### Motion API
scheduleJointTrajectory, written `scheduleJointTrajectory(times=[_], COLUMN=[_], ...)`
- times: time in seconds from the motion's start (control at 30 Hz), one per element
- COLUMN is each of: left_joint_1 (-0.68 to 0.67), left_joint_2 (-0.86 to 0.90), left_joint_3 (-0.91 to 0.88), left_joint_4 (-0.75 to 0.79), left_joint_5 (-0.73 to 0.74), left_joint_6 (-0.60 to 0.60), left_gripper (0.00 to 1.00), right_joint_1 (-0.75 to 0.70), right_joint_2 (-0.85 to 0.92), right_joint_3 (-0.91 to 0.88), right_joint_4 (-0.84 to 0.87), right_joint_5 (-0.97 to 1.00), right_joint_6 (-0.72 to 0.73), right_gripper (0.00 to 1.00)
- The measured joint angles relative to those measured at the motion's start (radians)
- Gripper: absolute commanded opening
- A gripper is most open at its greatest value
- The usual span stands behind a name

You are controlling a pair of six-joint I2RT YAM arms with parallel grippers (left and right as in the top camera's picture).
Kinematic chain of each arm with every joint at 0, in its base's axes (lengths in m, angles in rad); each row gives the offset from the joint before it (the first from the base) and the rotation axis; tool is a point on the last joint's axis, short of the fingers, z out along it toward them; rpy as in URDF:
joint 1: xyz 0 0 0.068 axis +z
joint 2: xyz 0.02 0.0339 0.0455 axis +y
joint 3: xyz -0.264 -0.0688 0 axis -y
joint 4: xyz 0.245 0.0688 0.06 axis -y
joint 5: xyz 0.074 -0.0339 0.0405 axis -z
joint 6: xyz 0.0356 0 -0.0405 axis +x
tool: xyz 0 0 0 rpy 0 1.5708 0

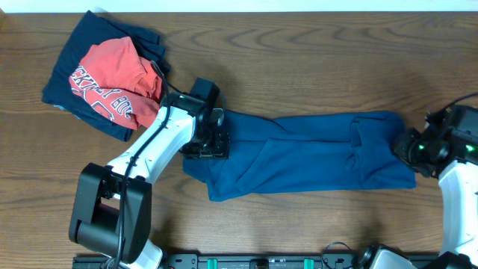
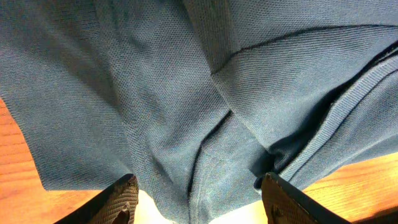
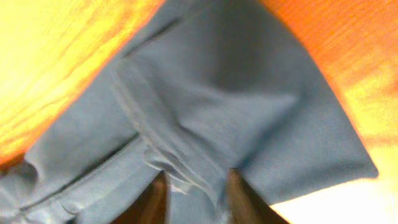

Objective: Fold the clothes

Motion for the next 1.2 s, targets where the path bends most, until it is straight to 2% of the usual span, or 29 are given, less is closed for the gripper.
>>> scheduleJointTrajectory(times=[0.07,0.23,0.3,0.33,0.53,0.6,0.67,0.7,0.83,0.97,1.0,1.2], left_joint_1=[0.0,0.0,0.0,0.0,0.0,0.0,0.0,0.0,0.0,0.0,0.0,0.0], left_joint_2=[0.0,0.0,0.0,0.0,0.0,0.0,0.0,0.0,0.0,0.0,0.0,0.0], left_joint_3=[0.0,0.0,0.0,0.0,0.0,0.0,0.0,0.0,0.0,0.0,0.0,0.0], left_joint_4=[0.012,0.057,0.072,0.077,0.078,0.078,0.079,0.079,0.079,0.079,0.079,0.079], left_joint_5=[0.0,0.034,0.048,0.053,0.063,0.064,0.064,0.064,0.068,0.071,0.072,0.082], left_joint_6=[0.0,0.0,0.0,0.0,0.0,0.0,0.0,0.0,0.0,-0.009,-0.013,-0.023], left_gripper=[0.65,0.64,0.64,0.65,0.65,0.65,0.64,0.64,0.65,0.65,0.65,0.65], right_joint_1=[-0.015,-0.014,-0.012,-0.011,0.043,0.078,0.111,0.123,0.17,0.2,0.206,0.218], right_joint_2=[0.014,0.084,0.124,0.138,0.178,0.178,0.178,0.178,0.18,0.199,0.205,0.211], right_joint_3=[-0.003,-0.054,-0.095,-0.109,-0.152,-0.152,-0.152,-0.152,-0.152,-0.152,-0.152,-0.152], right_joint_4=[-0.013,0.031,0.097,0.126,0.208,0.224,0.229,0.229,0.25,0.276,0.28,0.33], right_joint_5=[-0.006,-0.041,-0.084,-0.102,-0.151,-0.134,-0.095,-0.076,0.011,0.055,0.062,0.037], right_joint_6=[-0.003,-0.009,-0.019,-0.02,-0.066,-0.076,-0.078,-0.076,-0.042,-0.017,-0.012,0.03], right_gripper=[0.21,0.36,0.53,0.58,0.61,0.54,0.38,0.35,0.31,0.05,0.01,0.01])
